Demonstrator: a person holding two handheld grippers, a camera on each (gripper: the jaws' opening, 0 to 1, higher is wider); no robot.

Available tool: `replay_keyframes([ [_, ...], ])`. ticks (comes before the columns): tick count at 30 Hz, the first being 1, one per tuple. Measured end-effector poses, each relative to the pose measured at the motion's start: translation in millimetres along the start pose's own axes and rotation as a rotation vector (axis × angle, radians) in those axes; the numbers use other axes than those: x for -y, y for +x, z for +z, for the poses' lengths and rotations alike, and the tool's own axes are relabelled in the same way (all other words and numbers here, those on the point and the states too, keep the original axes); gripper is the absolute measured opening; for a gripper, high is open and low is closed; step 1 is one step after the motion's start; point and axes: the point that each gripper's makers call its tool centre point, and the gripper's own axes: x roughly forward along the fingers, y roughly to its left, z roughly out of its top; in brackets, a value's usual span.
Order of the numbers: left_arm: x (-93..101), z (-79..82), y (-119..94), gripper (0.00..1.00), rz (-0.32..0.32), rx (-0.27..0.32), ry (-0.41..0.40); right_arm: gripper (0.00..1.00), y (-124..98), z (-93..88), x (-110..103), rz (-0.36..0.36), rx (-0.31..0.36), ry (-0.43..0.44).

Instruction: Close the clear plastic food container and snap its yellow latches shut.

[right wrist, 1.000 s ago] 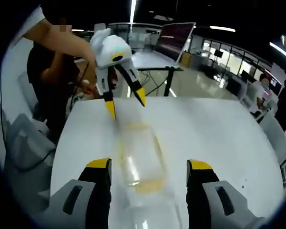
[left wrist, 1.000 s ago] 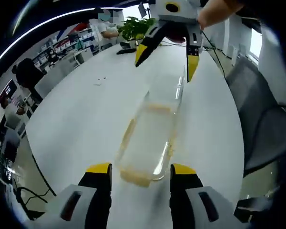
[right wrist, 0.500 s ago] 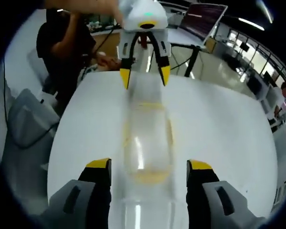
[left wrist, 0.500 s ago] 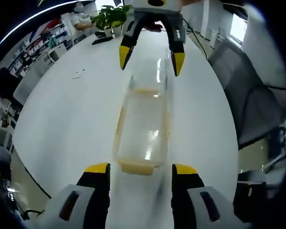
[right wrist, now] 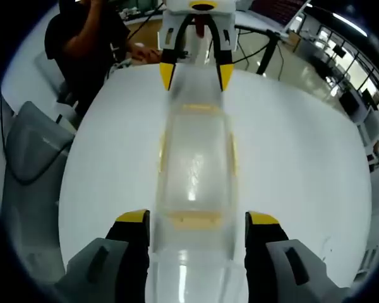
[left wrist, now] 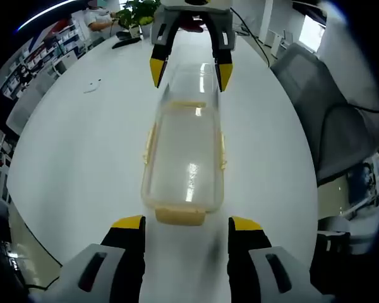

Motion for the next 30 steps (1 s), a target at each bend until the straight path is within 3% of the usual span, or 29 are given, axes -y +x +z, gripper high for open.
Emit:
replay_keyframes([
  [17,12.7,-15.0,20,0.47,-0.022,-0.005,-0.01,0.58,25,-9.8,-2,0.016,-0.082,-0.05],
  [30,11.2,-18.3,30,0.48,-0.021,0.011,-0.02,0.53,33,-16.5,4,0.019,-0.1,0.007],
])
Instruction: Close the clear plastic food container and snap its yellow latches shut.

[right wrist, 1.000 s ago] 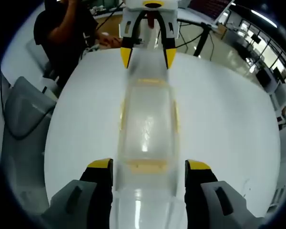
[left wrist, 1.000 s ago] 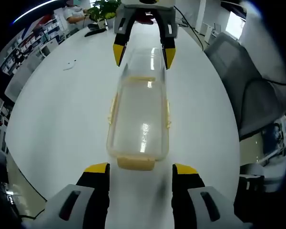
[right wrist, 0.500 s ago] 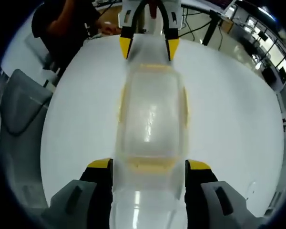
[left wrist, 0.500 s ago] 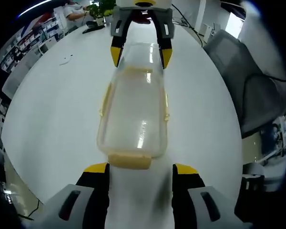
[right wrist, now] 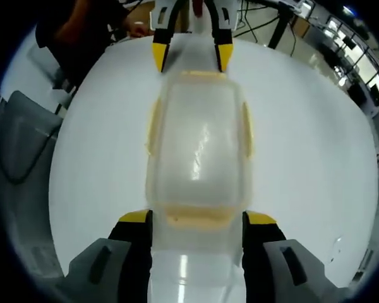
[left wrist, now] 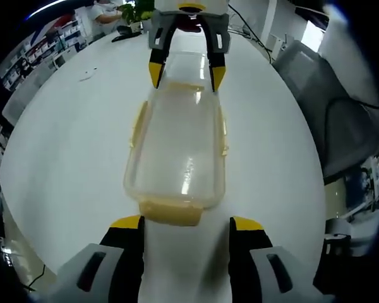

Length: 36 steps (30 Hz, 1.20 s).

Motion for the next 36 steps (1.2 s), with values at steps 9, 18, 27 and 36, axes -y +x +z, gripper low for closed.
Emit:
replay_keyframes([
  [9,-0.4,-3.5,3,0.48,0.01,-0.007,0.012,0.53,5,-6.0,-1,-0.005,-0.034,-0.033],
  [18,-8.3,-0.7,3,0.46,0.017,0.067,-0.033,0.5,8,-3.5,-1,0.003,-0.025,-0.014],
  [27,-15.6,1.8,4,0.41,0.035,0.113,-0.031,0.5,4,-2.4,-8,0.005,-0.015,-0.011],
  [36,-15.6,2.9,5,0.41,0.032,0.122,-0.012,0.48,2,-2.5,-9,0.005,-0.012,-0.01],
])
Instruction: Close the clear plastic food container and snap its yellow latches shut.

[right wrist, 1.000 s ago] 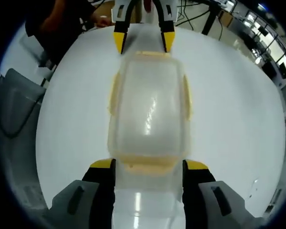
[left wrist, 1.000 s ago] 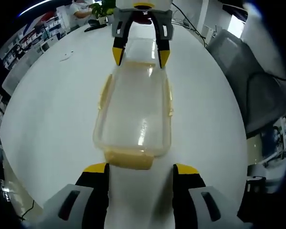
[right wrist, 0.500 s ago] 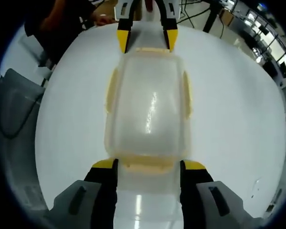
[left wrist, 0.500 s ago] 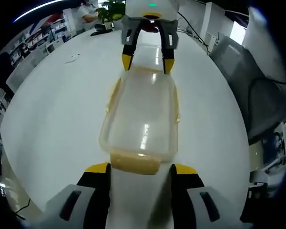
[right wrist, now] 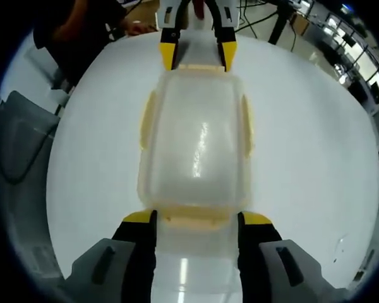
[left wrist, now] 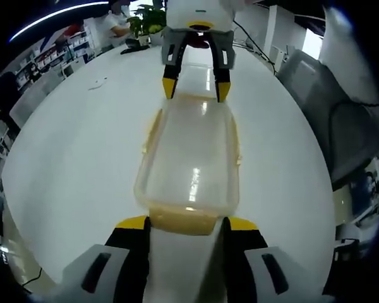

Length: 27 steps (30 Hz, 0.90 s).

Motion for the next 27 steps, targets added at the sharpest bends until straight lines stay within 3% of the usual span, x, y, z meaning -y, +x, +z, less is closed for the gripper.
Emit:
replay_keyframes([
  [6,0.3,0.1,-0.2,0.38,-0.01,0.01,0.009,0.45,-0.8,0.5,1.0,0.0,-0.002,-0.003],
  [8,1.0,-0.7,-0.9,0.34,-0.018,0.006,0.012,0.39,-2.5,2.1,-0.2,0.003,0.003,-0.022],
  [27,-3.2,1.0,1.5,0.32,-0.011,0.037,-0.003,0.36,-3.5,1.9,4.0,0.008,0.02,-0.031],
])
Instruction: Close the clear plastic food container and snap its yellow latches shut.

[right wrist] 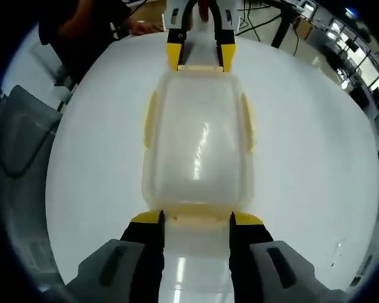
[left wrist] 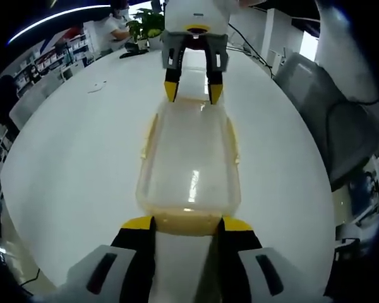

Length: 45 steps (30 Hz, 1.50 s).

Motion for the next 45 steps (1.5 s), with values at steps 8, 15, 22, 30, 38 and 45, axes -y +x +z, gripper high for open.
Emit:
replay_keyframes([
  [8,9.9,1.3,-8,0.32,0.004,-0.058,0.006,0.36,-8,6.6,-3,0.002,-0.005,-0.014],
  [15,16.8,16.7,-44,0.32,0.018,-0.061,-0.012,0.36,-37,21.0,-8,-0.02,0.027,-0.037],
  [22,27.9,35.4,-71,0.32,0.044,-0.082,-0.003,0.36,-65,29.9,-17,-0.043,0.072,-0.06],
  [30,38.9,64.0,-95,0.32,0.061,-0.088,0.003,0.36,-100,30.2,-25,-0.054,0.121,-0.066],
  [38,39.3,106.4,-94,0.32,0.071,-0.087,0.034,0.36,-130,0.9,-28,-0.081,0.127,-0.055],
  [45,33.2,138.5,-72,0.32,0.083,-0.087,0.071,0.36,-143,-34.1,-26,-0.105,0.12,-0.03],
])
